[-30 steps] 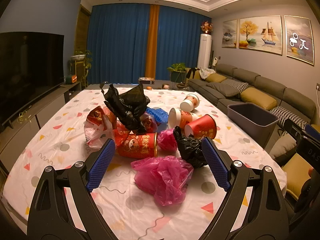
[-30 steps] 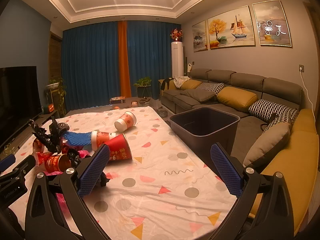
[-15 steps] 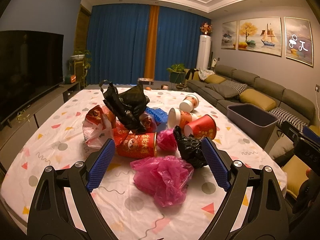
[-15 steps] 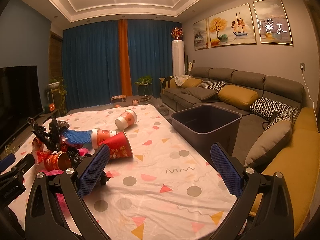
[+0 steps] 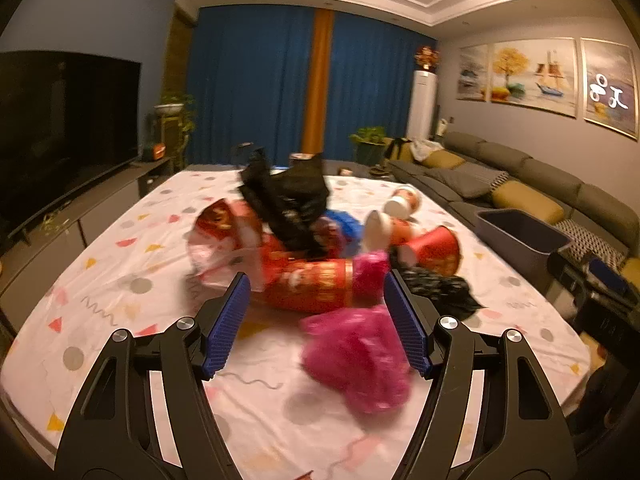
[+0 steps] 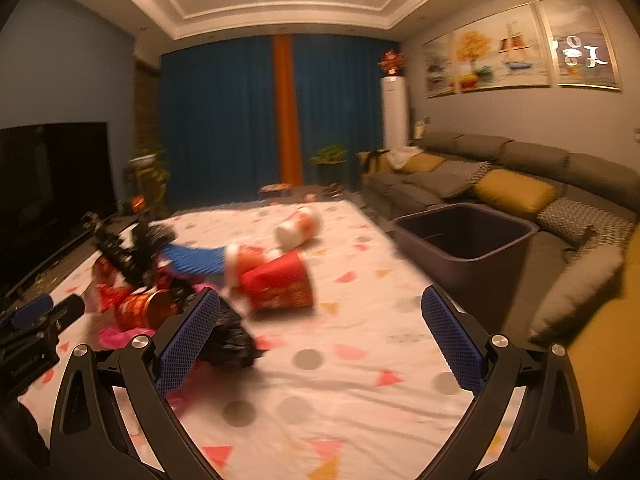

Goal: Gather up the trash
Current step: 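Grasp the black plastic bag with the right tool while the left tool grasps the pink plastic bag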

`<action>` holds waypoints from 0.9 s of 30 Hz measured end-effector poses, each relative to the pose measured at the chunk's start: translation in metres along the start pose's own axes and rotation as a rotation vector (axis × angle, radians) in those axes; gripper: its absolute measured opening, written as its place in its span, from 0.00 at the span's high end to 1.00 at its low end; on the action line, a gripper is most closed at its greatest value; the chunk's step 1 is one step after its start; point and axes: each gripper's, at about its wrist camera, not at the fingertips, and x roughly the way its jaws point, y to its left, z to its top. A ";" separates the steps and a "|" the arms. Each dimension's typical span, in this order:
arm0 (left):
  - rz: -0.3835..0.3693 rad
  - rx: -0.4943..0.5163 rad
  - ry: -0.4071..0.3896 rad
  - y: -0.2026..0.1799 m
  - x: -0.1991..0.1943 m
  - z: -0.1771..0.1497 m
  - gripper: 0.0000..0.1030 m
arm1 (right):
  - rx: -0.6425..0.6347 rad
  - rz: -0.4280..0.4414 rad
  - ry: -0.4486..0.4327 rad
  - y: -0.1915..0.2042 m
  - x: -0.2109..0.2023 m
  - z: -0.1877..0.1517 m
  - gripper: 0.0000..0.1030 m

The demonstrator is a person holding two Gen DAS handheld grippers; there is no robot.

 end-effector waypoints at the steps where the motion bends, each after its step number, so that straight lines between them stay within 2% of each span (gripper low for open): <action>1: 0.011 -0.008 0.003 0.005 0.002 -0.001 0.34 | -0.002 0.017 0.012 0.004 0.006 -0.002 0.05; 3: 0.023 -0.013 0.006 0.011 0.005 -0.002 0.34 | -0.007 0.053 0.044 0.014 0.019 -0.005 0.10; 7: 0.027 -0.017 0.010 0.019 0.009 -0.005 0.34 | -0.020 0.100 0.098 0.031 0.041 -0.010 0.13; 13: 0.033 -0.027 0.015 0.027 0.014 -0.006 0.34 | -0.050 0.154 0.194 0.048 0.067 -0.015 0.34; 16: 0.027 -0.028 0.017 0.028 0.014 -0.007 0.36 | -0.063 0.174 0.236 0.052 0.074 -0.019 0.47; 18: 0.013 -0.028 0.027 0.027 0.016 -0.007 0.40 | -0.066 0.193 0.256 0.053 0.078 -0.020 0.64; 19: 0.006 -0.027 0.032 0.026 0.017 -0.008 0.42 | -0.072 0.194 0.260 0.054 0.079 -0.021 0.68; 21: -0.006 -0.026 0.044 0.025 0.019 -0.009 0.44 | -0.088 0.197 0.268 0.056 0.081 -0.023 0.88; 23: -0.027 -0.026 0.056 0.022 0.021 -0.011 0.46 | -0.090 0.207 0.266 0.054 0.080 -0.025 0.97; 27: -0.058 -0.013 0.072 0.014 0.024 -0.014 0.47 | -0.092 0.193 0.218 0.047 0.068 -0.022 0.98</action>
